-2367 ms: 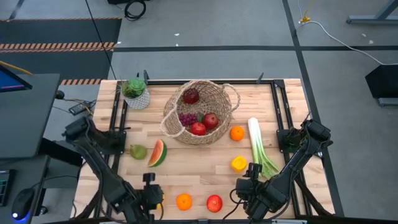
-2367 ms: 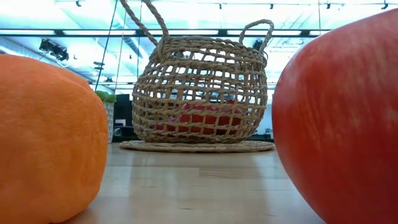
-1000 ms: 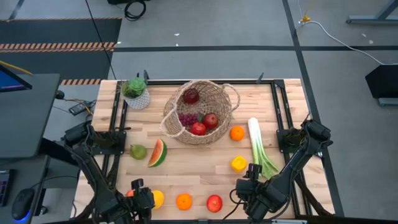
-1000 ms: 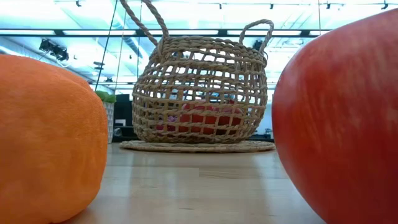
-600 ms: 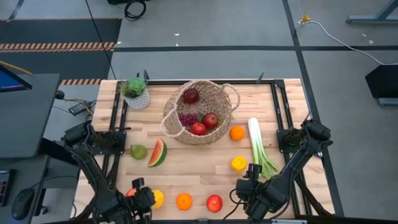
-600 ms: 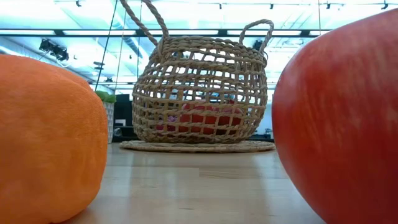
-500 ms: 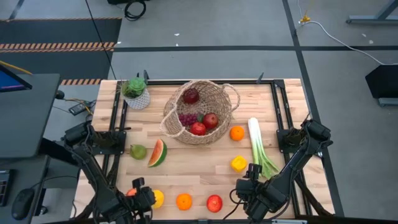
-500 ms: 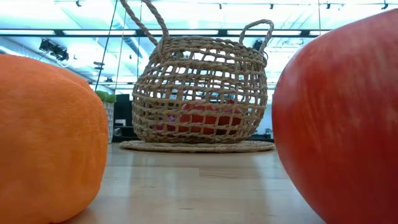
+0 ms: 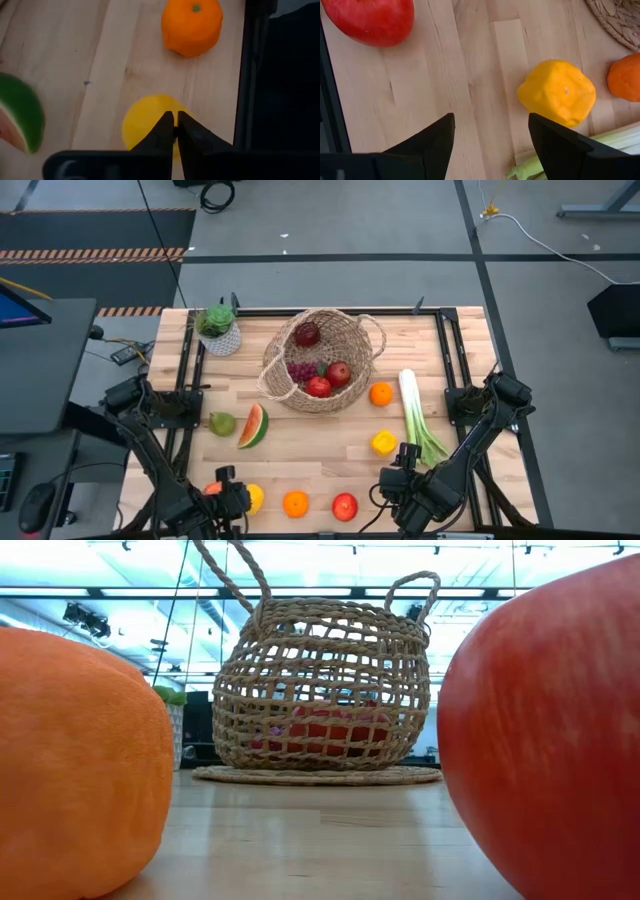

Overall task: Build produce basket
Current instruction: Put the pear into the basket

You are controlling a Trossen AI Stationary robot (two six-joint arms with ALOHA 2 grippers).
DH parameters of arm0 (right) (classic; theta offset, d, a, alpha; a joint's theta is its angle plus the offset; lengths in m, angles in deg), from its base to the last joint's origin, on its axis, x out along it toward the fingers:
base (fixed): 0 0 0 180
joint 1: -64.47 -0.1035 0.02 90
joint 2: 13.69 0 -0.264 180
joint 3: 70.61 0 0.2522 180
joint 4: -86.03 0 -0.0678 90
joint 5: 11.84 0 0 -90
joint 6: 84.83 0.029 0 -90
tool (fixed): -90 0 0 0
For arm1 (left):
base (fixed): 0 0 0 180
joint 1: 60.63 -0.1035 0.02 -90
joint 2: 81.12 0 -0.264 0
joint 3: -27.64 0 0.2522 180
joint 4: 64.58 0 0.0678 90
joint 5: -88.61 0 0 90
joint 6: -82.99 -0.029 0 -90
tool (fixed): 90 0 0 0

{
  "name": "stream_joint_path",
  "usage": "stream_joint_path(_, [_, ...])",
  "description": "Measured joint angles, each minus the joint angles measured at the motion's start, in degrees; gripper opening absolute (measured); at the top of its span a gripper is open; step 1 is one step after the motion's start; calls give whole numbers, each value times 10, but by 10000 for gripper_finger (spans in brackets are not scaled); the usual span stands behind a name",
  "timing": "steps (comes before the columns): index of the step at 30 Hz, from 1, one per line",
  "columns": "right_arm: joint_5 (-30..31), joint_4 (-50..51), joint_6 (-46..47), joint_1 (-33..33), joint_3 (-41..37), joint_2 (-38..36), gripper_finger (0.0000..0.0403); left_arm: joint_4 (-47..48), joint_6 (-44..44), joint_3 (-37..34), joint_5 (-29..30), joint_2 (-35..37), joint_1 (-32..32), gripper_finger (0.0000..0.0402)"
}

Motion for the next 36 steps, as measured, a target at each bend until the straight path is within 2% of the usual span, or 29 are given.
stream_joint_path(6, [0,0,0,0,0,0,259,-20,-74,25,-4,0,-23,11])
stream_joint_path(17, [0,-2,0,0,0,0,259,27,-263,143,1,0,-85,11])
stream_joint_path(24, [0,-2,0,0,0,0,259,47,-419,249,20,0,-154,12])
stream_joint_path(31, [0,-2,0,0,0,0,259,96,-524,342,30,0,-235,12])
stream_joint_path(36, [1,-1,-2,0,0,0,259,97,-591,379,30,0,-293,12])
